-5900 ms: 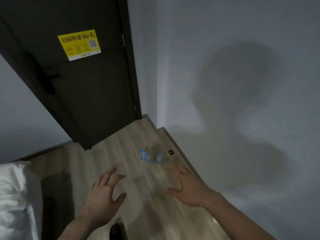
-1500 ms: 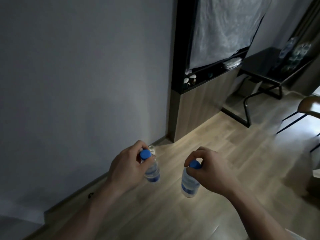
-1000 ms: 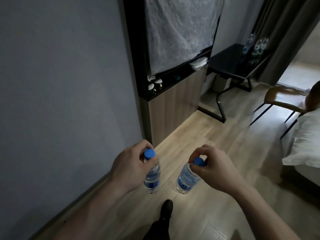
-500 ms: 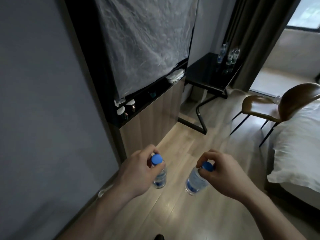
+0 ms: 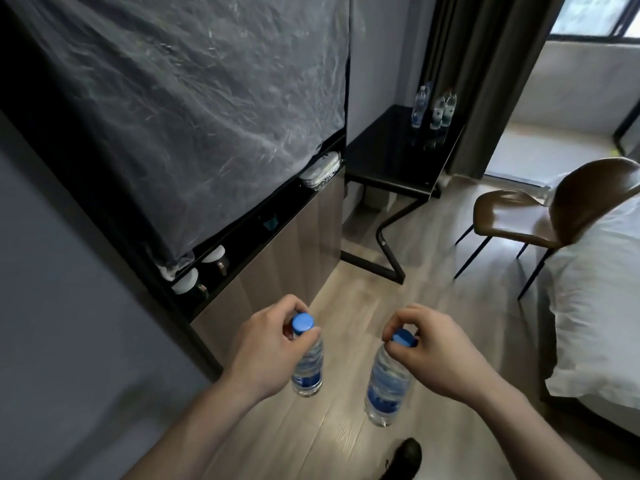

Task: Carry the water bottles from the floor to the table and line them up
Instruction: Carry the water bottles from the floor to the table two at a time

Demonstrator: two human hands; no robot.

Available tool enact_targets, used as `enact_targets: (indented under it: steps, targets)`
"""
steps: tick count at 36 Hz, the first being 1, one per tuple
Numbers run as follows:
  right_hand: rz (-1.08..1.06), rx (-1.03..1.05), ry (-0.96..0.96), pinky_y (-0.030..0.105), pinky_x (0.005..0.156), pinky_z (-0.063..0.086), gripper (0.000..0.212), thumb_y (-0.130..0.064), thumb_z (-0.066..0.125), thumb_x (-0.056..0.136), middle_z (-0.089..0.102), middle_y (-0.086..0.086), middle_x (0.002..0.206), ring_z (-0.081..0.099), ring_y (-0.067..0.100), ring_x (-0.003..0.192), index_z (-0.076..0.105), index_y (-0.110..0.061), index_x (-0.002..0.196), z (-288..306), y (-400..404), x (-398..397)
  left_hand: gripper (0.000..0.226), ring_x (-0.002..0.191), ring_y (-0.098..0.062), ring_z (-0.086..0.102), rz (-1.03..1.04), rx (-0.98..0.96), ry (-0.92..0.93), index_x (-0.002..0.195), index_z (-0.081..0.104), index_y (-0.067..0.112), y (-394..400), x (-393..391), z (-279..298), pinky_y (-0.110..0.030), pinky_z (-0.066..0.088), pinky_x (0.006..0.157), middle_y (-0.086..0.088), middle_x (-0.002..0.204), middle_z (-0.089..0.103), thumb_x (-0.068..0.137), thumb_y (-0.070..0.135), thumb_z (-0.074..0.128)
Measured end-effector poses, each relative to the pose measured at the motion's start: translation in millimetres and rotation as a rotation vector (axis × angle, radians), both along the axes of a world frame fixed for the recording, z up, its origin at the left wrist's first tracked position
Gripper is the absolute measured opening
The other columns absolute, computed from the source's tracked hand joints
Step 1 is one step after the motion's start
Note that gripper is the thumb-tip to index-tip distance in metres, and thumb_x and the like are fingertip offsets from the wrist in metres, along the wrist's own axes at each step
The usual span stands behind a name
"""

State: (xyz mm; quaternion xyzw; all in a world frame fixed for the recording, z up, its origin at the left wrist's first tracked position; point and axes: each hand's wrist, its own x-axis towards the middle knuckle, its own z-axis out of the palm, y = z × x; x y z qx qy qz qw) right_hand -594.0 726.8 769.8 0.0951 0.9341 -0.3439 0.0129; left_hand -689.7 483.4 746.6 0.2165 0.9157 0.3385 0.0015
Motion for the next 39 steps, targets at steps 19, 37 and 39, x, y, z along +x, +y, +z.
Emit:
enact_targets:
  steps: [19,37,39]
  targets:
    - [0.081,0.069,0.039,0.02,0.073,0.047,0.01,-0.028,0.067,0.079,0.059,-0.02,0.092,0.058,0.003,0.085,0.063,-0.037,0.08,12.3,253.4,-219.2,0.028,0.067,-0.007,0.055,0.155,0.021,-0.01,0.097,0.056,0.034,233.1,-180.2,13.3,-0.022,0.039,0.053,0.015,0.074,0.059,0.081,0.054,0.067]
    - [-0.015,0.05,0.018,0.017,0.062,0.045,0.018,-0.025,0.072,0.078,0.06,-0.024,0.093,0.058,-0.002,0.084,0.062,-0.039,0.08,1.3,439.0,-403.6,0.022,0.073,-0.005,0.055,-0.021,-0.047,-0.057,0.09,0.051,0.038,426.2,-411.7,-4.8,-0.022,0.037,0.054,0.019,0.078,0.06,0.08,0.054,0.064]
    - [-0.045,0.057,0.036,0.015,0.06,0.045,0.019,-0.024,0.073,0.079,0.061,-0.024,0.092,0.058,-0.003,0.085,0.062,-0.04,0.078,1.4,460.7,-424.8,0.022,0.074,-0.003,0.055,-0.052,-0.051,-0.035,0.09,0.05,0.039,453.6,-442.2,-2.1,-0.022,0.035,0.054,0.023,0.081,0.059,0.079,0.054,0.063]
